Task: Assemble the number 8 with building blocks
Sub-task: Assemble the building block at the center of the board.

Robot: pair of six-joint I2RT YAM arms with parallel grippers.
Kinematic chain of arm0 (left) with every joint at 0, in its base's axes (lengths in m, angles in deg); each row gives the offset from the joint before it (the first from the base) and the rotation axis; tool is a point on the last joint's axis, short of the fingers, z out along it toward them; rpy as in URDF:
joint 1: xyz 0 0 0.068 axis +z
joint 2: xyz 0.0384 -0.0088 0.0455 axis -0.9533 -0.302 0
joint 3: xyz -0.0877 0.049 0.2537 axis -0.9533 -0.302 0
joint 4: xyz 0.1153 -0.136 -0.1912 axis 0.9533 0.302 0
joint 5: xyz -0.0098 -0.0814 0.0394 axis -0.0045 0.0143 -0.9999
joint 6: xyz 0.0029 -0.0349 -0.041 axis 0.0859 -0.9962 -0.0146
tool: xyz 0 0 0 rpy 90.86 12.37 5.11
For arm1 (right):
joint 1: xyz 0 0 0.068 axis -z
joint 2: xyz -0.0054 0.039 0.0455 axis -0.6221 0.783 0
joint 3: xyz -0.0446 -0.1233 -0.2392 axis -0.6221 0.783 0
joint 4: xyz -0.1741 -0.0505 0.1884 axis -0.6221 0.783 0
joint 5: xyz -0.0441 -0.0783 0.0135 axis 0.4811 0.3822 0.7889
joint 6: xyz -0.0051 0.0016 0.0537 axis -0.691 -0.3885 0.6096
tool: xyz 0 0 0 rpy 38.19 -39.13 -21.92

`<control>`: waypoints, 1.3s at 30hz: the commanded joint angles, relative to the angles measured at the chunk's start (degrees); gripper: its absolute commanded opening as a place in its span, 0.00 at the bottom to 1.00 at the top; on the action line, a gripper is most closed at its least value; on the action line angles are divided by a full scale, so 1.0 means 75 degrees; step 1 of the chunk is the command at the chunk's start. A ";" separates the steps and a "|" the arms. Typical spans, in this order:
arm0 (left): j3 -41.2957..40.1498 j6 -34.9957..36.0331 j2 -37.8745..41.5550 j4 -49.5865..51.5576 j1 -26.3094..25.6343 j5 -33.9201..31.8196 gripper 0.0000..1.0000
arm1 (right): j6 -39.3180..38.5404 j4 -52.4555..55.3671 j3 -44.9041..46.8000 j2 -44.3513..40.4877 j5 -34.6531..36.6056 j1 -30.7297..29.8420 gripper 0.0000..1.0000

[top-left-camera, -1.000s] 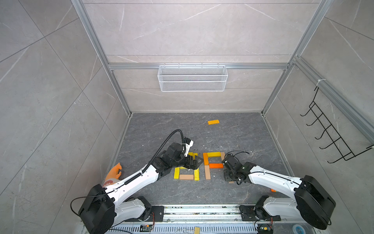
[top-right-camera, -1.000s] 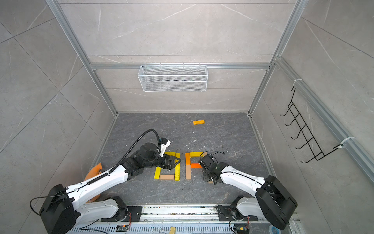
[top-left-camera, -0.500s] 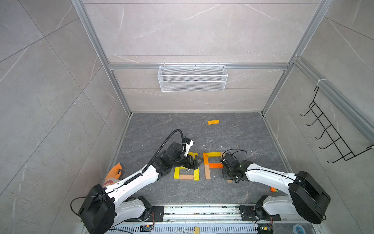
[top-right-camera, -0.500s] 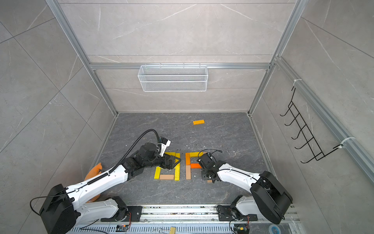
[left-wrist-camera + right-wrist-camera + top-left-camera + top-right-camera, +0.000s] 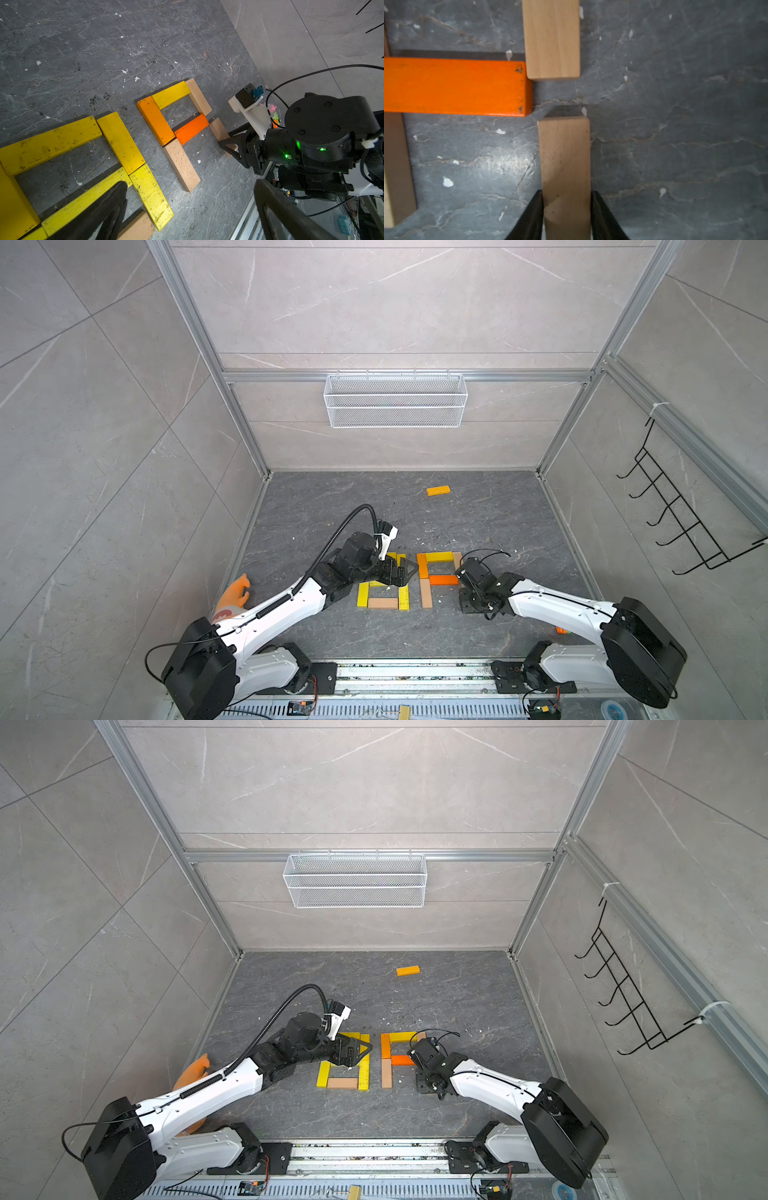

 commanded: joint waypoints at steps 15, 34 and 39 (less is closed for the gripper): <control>-0.0255 -0.0012 -0.0222 -0.0828 0.0008 0.0208 0.98 | -0.0296 0.0087 -0.0385 0.0637 0.0116 -0.0039 0.28; -0.0222 -0.0011 -0.0304 -0.0875 0.0006 0.0302 0.98 | -0.0291 0.0090 -0.0596 0.0921 0.0271 0.0113 0.29; -0.0251 -0.0035 -0.0281 -0.0900 0.0006 0.0313 0.98 | -0.0311 0.0088 -0.0608 0.0956 0.0251 0.0135 0.30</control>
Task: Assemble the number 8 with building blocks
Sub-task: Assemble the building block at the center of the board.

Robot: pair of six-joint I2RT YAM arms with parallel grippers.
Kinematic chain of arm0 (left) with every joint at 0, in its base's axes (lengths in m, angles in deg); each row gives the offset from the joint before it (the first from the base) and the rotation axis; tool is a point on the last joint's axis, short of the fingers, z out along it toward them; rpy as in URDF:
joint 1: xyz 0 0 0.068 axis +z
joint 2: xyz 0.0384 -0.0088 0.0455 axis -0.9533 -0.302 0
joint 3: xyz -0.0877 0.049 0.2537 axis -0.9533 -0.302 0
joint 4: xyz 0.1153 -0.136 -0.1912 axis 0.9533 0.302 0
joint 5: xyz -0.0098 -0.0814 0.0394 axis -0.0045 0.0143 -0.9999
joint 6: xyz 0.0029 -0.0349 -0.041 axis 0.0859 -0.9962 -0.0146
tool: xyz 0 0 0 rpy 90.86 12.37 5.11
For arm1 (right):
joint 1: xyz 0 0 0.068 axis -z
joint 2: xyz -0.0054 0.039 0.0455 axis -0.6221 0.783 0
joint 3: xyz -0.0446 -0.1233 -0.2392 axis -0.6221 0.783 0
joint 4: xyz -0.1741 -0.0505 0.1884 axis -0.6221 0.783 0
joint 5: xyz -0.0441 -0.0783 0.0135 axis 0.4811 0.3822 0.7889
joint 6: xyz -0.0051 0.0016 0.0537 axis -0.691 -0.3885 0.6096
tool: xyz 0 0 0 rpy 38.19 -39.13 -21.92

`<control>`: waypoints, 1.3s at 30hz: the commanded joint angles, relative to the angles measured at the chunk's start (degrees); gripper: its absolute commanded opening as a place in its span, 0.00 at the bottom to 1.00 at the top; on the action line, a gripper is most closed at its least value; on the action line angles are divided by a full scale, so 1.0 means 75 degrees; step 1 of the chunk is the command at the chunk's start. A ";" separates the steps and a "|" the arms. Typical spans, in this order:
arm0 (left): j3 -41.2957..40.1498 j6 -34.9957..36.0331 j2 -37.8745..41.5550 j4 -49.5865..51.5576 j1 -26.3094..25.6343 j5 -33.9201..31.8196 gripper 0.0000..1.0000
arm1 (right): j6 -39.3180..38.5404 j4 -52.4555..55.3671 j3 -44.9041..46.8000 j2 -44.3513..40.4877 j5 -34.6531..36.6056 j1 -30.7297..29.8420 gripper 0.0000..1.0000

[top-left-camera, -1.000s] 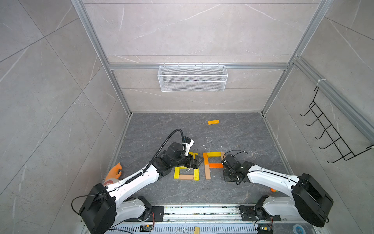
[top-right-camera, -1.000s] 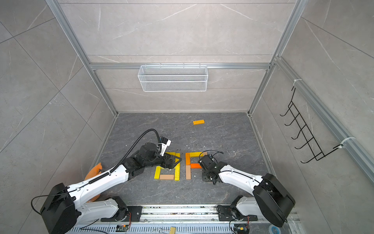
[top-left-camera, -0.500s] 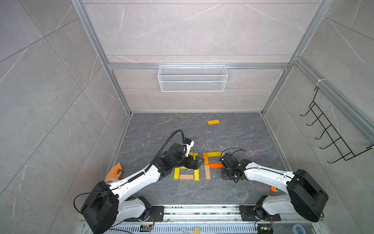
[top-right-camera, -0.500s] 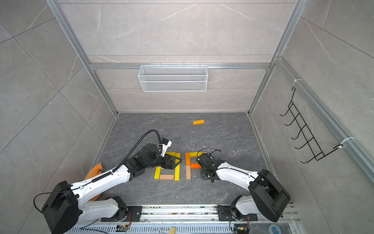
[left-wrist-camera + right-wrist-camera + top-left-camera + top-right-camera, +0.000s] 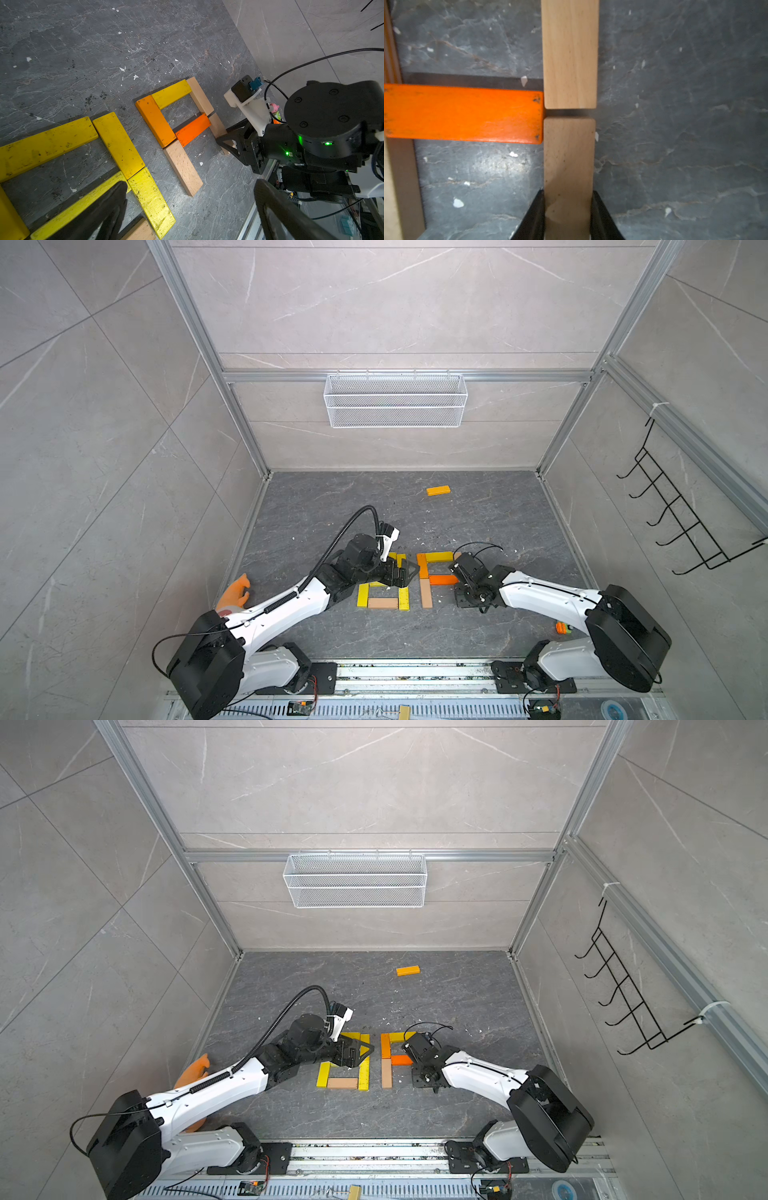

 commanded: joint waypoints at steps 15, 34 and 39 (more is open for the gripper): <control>-0.0050 -0.0015 0.0029 -0.0308 0.0013 0.0250 0.98 | -0.0164 0.0094 -0.0019 0.0161 0.0091 0.0092 0.38; 0.0388 -0.0235 0.0222 0.0508 0.0007 -0.0608 0.98 | -0.1097 0.0012 -0.1167 -0.1004 -0.0451 0.0970 0.71; 0.0254 -0.0465 0.0453 0.0477 0.0006 -0.0884 0.98 | -0.1739 -0.0510 -0.2282 -0.0148 -0.0956 0.1733 0.77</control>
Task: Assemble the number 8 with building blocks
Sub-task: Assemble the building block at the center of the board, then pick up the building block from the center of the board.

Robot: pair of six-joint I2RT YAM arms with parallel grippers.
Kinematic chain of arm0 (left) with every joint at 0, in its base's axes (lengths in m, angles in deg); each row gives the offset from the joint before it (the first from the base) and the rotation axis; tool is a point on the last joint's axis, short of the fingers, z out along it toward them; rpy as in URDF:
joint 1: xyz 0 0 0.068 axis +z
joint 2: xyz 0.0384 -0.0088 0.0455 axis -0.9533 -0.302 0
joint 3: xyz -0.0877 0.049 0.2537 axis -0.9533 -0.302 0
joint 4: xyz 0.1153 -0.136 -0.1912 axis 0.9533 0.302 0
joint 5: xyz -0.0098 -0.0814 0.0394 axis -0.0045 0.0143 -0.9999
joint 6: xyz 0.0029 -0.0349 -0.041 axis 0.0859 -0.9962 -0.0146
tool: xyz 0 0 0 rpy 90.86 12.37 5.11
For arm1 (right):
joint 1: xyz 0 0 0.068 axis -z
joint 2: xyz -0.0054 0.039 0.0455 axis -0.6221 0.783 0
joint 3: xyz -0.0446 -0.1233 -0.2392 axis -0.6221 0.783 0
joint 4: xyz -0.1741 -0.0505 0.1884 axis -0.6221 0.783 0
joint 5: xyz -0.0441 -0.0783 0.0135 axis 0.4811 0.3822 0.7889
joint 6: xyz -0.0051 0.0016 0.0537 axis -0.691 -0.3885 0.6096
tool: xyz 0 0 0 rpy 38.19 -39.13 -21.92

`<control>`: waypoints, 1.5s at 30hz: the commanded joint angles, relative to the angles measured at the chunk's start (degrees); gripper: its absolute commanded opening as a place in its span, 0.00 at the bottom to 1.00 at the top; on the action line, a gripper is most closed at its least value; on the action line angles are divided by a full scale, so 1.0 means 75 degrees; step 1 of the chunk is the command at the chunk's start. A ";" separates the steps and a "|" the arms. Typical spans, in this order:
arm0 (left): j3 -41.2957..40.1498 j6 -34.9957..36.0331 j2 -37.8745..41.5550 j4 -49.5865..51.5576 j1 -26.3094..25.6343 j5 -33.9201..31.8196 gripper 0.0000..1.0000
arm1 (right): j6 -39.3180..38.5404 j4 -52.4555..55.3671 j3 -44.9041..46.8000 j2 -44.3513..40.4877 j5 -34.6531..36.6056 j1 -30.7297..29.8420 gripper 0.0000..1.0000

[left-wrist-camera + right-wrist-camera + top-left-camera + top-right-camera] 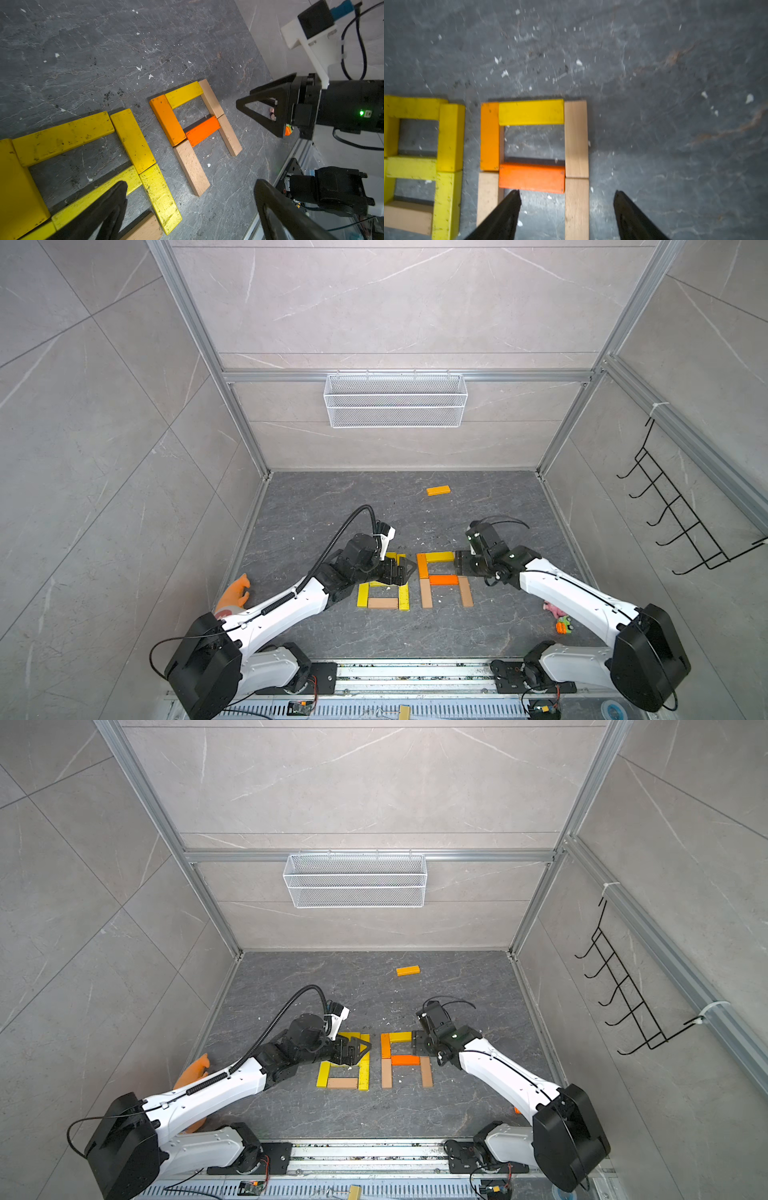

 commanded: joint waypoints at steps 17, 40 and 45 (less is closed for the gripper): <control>0.0381 -0.0604 0.0232 0.0252 0.0013 -0.0263 0.97 | -0.2259 -0.1973 -0.4048 0.4382 -0.2023 0.1826 0.94; 0.1002 -0.0927 -0.0707 0.0352 0.0000 -0.0295 0.97 | -0.2367 -0.1145 -0.8096 0.7831 -0.2546 0.2365 0.95; 0.1097 -0.0926 -0.0850 0.0382 -0.0003 -0.0295 0.97 | -0.2273 -0.0688 -0.9028 0.8429 -0.2616 0.2372 0.95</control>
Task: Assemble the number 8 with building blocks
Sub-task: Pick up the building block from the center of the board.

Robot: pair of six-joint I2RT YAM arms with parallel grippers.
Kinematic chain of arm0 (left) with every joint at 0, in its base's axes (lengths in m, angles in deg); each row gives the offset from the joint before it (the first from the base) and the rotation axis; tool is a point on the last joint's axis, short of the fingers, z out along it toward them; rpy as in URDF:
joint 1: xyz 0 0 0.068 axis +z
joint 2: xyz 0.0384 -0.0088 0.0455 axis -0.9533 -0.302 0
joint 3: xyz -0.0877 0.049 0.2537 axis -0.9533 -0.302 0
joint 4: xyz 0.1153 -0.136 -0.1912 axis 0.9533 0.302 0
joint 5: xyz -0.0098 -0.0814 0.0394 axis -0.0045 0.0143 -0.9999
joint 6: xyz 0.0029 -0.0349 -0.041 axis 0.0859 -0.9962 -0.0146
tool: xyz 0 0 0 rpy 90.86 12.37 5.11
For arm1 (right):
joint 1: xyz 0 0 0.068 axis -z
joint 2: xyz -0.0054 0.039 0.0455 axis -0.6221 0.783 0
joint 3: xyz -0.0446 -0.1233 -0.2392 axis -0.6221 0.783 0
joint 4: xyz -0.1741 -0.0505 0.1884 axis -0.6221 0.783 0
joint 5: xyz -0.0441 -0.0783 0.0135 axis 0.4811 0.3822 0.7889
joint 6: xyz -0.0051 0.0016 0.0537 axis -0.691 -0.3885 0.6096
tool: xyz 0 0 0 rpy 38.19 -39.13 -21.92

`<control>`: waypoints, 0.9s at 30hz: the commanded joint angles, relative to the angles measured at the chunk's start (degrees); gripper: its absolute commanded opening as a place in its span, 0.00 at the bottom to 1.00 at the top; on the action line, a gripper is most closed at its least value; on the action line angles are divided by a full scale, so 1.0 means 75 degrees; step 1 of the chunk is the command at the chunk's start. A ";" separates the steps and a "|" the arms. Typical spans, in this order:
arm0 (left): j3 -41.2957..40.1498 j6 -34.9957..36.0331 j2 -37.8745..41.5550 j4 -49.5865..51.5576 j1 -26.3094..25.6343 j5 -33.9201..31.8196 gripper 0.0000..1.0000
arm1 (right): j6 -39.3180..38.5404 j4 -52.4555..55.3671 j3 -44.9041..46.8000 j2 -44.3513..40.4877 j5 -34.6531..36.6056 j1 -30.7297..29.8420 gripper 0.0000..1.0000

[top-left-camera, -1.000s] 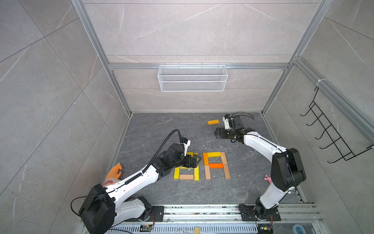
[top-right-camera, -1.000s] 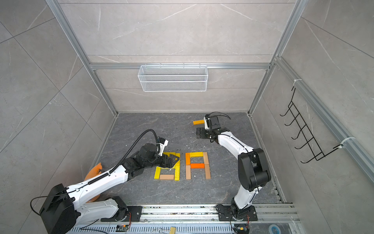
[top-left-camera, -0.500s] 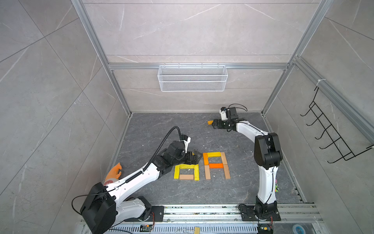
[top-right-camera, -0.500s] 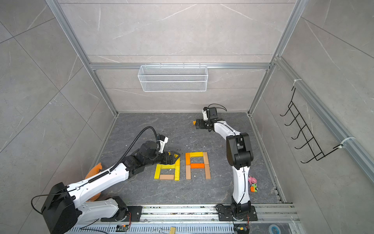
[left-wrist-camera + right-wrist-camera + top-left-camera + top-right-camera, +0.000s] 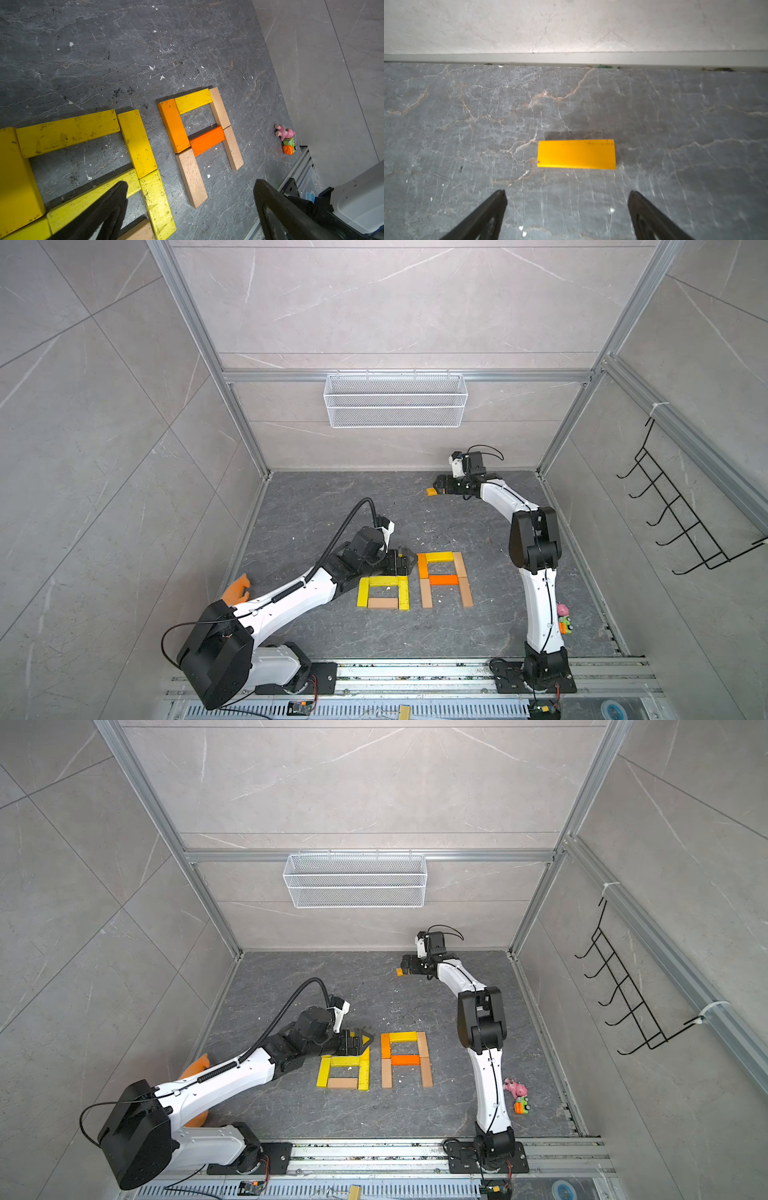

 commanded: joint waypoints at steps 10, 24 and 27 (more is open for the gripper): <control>0.0539 -0.0068 -0.0370 -0.0112 0.0001 0.0116 0.97 | 0.0204 0.1000 -0.1589 0.1153 -0.0189 0.0013 0.95; 0.0657 -0.0053 -0.0625 -0.0113 0.0002 0.0152 0.97 | 0.0279 0.1867 -0.3199 0.2181 -0.0315 0.0045 0.95; 0.0691 -0.0052 -0.0666 -0.0109 -0.0005 0.0162 0.97 | 0.0293 0.2246 -0.3743 0.2490 -0.0336 0.0045 0.95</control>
